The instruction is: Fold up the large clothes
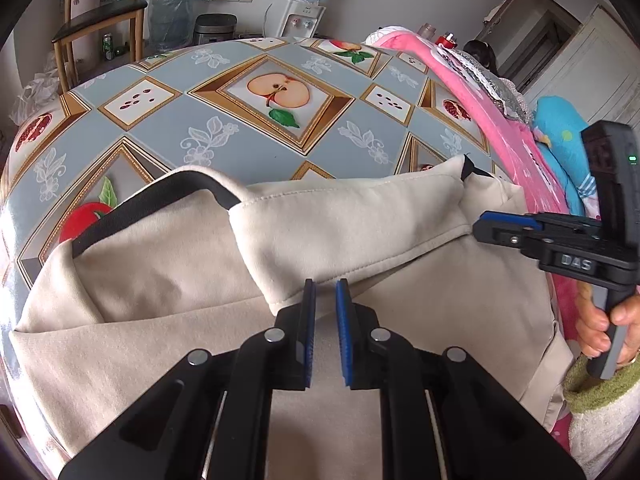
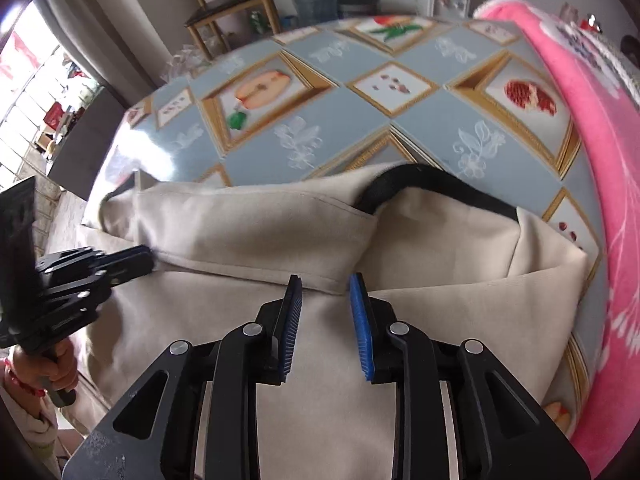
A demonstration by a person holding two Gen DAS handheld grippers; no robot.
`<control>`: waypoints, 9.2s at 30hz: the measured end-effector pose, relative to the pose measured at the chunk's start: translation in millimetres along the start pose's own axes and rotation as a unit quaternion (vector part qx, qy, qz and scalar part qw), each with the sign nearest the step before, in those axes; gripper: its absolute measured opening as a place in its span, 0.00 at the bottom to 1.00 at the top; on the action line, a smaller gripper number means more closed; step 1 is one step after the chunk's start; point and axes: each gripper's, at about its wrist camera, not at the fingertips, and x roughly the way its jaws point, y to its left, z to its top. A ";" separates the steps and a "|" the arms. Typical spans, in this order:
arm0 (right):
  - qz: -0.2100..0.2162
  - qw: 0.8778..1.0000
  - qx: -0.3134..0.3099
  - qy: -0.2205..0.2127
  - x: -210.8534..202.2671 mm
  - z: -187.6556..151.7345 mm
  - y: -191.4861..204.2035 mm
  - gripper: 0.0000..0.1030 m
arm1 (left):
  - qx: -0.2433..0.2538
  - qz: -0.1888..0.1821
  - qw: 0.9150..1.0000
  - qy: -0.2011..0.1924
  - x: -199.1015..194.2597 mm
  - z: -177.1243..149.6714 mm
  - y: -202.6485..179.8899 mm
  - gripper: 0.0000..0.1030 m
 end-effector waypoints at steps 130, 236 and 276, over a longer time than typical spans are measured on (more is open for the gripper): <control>0.003 0.999 0.042 0.008 -61.3 -251.6 72.3 0.93 | -0.098 0.199 0.968 -0.116 -183.9 -250.6 -7.0 0.68; -0.075 0.987 0.123 -0.076 -119.5 -223.8 -62.8 0.87 | -0.013 0.201 0.979 -0.022 -119.7 -215.1 -1.9 0.29; 0.134 0.977 0.156 -0.051 -75.3 -158.0 -114.4 0.49 | -0.021 0.199 0.979 -0.022 -119.6 -213.2 -1.0 0.29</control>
